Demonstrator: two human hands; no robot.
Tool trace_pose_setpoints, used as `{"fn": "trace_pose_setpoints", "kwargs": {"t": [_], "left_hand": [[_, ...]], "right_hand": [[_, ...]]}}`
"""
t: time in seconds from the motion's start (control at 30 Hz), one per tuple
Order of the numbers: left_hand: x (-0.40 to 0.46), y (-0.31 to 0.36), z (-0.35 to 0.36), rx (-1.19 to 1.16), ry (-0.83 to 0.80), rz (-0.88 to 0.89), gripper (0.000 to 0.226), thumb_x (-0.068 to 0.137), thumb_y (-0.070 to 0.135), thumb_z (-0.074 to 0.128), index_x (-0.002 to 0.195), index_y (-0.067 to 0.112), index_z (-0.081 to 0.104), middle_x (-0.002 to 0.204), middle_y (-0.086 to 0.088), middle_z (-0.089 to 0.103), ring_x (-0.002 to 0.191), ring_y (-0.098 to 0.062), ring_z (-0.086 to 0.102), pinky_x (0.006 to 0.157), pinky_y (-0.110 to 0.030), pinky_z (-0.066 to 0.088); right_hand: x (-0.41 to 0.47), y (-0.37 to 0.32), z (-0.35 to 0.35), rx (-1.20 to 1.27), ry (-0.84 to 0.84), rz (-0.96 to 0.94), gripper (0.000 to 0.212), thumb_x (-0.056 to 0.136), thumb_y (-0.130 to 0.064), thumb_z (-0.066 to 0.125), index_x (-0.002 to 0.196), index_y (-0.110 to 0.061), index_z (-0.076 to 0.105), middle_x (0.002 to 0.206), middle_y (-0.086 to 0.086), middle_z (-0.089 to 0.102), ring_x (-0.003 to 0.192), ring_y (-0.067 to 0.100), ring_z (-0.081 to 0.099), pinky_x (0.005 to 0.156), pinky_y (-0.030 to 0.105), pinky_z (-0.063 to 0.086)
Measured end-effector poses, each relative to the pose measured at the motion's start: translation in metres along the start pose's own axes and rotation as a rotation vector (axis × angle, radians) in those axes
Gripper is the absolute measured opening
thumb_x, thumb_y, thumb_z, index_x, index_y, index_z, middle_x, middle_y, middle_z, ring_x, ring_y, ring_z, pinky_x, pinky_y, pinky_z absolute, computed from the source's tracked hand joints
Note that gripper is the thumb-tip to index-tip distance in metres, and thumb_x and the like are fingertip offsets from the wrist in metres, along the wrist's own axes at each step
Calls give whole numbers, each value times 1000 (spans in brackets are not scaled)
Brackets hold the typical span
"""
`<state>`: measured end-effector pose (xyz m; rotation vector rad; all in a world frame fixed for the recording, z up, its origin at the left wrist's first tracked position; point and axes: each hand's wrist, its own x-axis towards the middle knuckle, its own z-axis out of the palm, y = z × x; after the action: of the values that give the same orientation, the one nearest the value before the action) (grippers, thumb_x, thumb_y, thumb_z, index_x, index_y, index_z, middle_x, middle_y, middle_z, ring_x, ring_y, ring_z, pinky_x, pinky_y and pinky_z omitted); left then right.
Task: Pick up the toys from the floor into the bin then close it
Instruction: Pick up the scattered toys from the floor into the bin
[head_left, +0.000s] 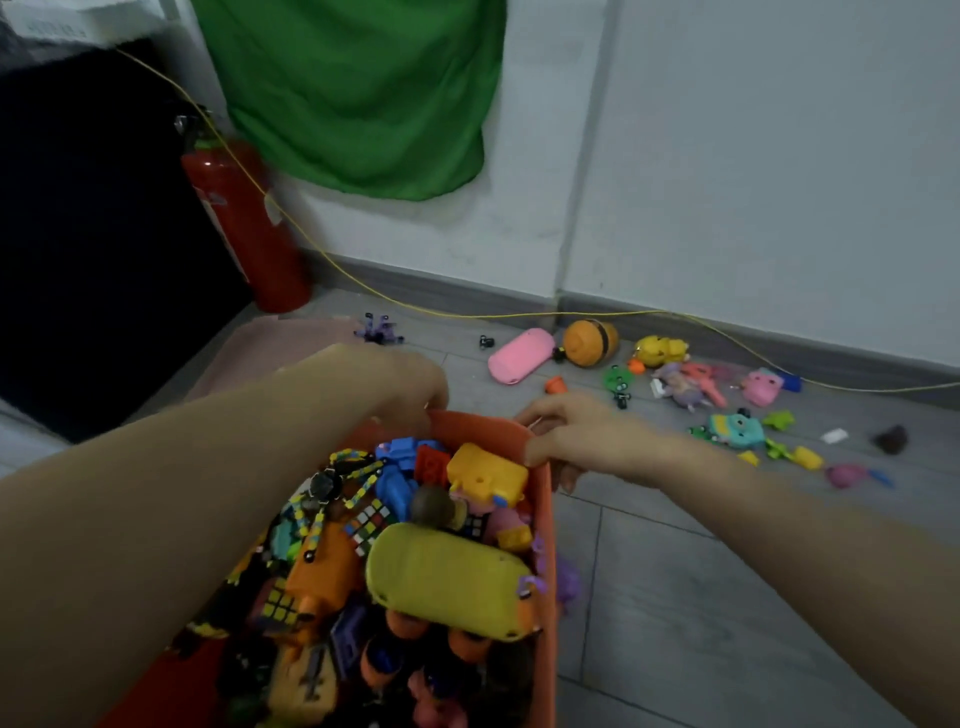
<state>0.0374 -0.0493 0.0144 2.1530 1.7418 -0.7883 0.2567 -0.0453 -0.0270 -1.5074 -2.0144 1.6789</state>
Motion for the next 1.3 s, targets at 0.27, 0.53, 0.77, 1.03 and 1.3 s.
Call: {"fn": "trace_pose_setpoints", "kwargs": {"t": [0.27, 0.53, 0.77, 1.03, 1.3], "left_hand": [[57, 104, -45, -27, 270, 139, 26, 96, 36, 48, 113, 25, 65, 114, -9, 60, 100, -30, 61, 70, -33, 41], [106, 120, -90, -334, 30, 100, 32, 99, 19, 47, 124, 6, 61, 125, -13, 63, 109, -25, 61, 92, -35, 47], [154, 122, -73, -481, 54, -18, 62, 97, 36, 48, 153, 25, 23, 128, -10, 56, 91, -21, 57, 82, -36, 48], [191, 125, -53, -571, 108, -64, 72, 93, 29, 54, 154, 19, 17, 134, -16, 50, 95, -26, 51, 73, -31, 38], [219, 102, -43, -511, -71, -152, 120, 74, 52, 79, 156, 20, -2, 154, -15, 28, 124, -34, 45, 91, -39, 47]], "right_hand": [[-16, 64, -109, 261, 149, 96, 26, 83, -12, 66, 108, -14, 71, 80, 5, 63, 54, 9, 44, 45, 22, 27], [42, 111, -131, 312, 588, 147, 22, 85, -32, 62, 83, -10, 58, 83, 11, 59, 69, 21, 53, 63, 32, 43], [80, 138, -134, 24, 542, 139, 59, 89, -31, 63, 144, -20, 45, 135, 11, 55, 108, 24, 55, 83, 25, 38], [121, 158, -132, -341, 424, 157, 81, 78, -51, 67, 148, -30, 31, 149, 14, 36, 134, 40, 38, 104, 50, 42], [144, 166, -131, -557, 293, 147, 99, 82, -57, 65, 155, -40, 0, 161, 12, -1, 143, 42, 24, 108, 54, 37]]}}
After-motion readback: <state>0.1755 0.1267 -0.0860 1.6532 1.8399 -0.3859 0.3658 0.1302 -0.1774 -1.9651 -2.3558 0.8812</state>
